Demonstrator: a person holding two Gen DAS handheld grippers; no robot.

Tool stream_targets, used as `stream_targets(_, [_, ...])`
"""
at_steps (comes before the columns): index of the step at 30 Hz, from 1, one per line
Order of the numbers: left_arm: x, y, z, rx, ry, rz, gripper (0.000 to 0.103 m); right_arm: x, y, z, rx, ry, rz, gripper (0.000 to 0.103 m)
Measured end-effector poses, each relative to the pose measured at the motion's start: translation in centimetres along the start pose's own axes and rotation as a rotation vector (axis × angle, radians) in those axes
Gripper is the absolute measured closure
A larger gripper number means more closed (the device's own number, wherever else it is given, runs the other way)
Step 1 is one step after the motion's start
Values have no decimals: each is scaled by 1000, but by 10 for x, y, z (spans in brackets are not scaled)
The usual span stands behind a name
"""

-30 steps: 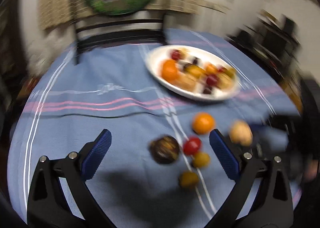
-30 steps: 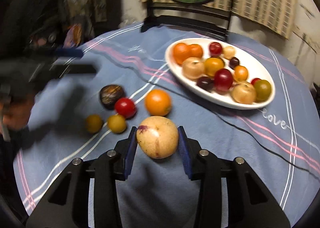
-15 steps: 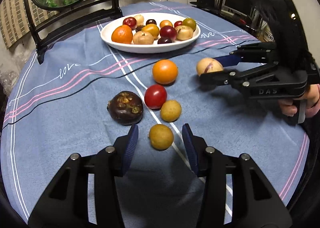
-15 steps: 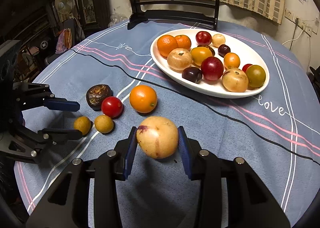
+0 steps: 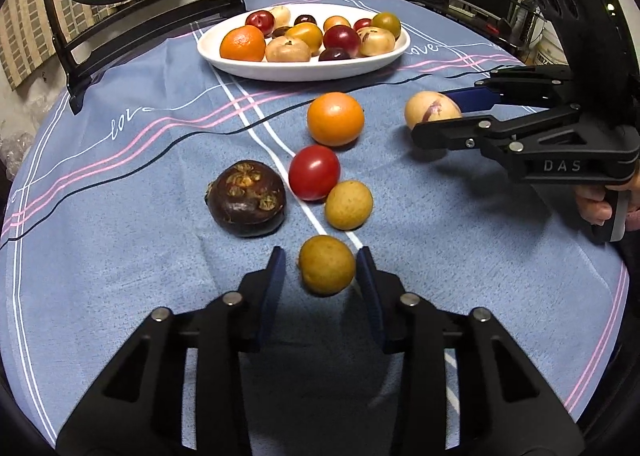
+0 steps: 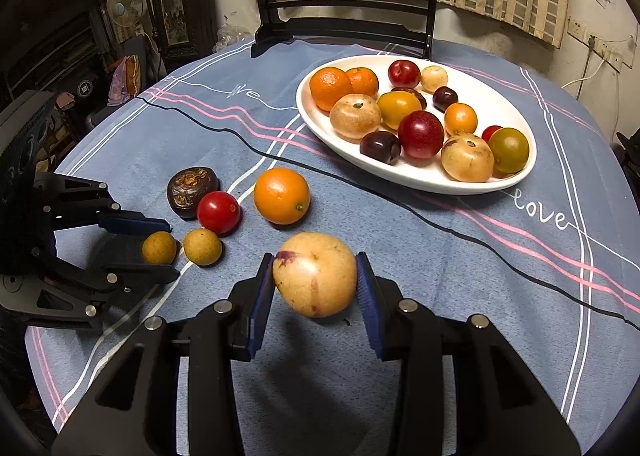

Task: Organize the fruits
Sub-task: 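Grasp a small yellow fruit with the left tool while the right tool holds the pear, then carry the yellow fruit and pale pear onto the plate and release them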

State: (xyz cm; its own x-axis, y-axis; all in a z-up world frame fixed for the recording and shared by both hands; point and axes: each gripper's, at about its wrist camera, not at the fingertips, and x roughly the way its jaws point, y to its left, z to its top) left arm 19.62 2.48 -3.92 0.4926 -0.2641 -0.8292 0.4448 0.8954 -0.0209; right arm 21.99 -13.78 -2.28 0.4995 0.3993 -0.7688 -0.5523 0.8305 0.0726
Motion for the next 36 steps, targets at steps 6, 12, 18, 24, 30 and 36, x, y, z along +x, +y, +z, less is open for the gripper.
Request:
stream_targets(6, [-1, -2, -1, 8, -2, -4, 74, -1, -2, 1, 9, -3, 4, 62])
stream_targets(12, [-8, 0, 2, -5, -31, -10, 75, -9, -12, 4, 53, -27, 40, 62])
stream_targets(18, [-29, -4, 35, -64, -191, 7, 75, -28, -41, 16, 183, -189, 42, 62])
stream_targets(24, [-18, -13, 112, -86, -241, 34, 75, -16, -71, 34, 276, -304, -53, 62])
stream_targets(30, [30, 8, 194, -168, -217, 100, 75, 12, -106, 55, 341, -322, -127, 63])
stream_targets(36, [69, 15, 216, -171, -158, 160, 75, 26, -126, 64, 345, -307, -93, 62])
